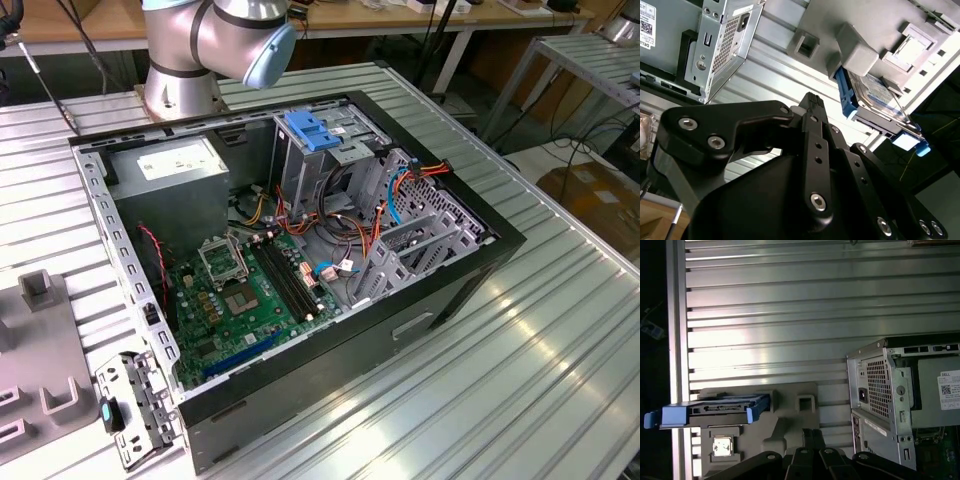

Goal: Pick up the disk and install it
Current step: 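Reach for the disk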

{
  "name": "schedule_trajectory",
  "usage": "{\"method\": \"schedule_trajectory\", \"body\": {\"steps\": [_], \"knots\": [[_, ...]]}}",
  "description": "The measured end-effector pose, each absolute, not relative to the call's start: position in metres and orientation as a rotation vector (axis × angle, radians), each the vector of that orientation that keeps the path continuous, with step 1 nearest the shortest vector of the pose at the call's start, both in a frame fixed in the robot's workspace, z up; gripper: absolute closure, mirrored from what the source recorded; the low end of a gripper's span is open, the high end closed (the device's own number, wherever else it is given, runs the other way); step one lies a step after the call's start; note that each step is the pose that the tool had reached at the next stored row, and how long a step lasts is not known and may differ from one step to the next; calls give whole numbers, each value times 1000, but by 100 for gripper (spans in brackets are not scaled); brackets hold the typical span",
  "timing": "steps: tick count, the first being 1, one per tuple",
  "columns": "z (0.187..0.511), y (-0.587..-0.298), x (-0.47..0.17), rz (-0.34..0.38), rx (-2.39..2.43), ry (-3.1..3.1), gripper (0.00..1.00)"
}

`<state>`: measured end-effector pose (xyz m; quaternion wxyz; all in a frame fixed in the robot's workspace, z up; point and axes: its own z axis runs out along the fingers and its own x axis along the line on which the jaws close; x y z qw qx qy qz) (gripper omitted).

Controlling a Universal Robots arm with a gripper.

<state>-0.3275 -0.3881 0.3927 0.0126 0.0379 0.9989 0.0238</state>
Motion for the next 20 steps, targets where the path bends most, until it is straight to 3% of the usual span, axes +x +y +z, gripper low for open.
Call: {"method": "schedule_trajectory", "body": {"steps": [20], "knots": [[393,-378,-388,87,121,3148,89]]}}
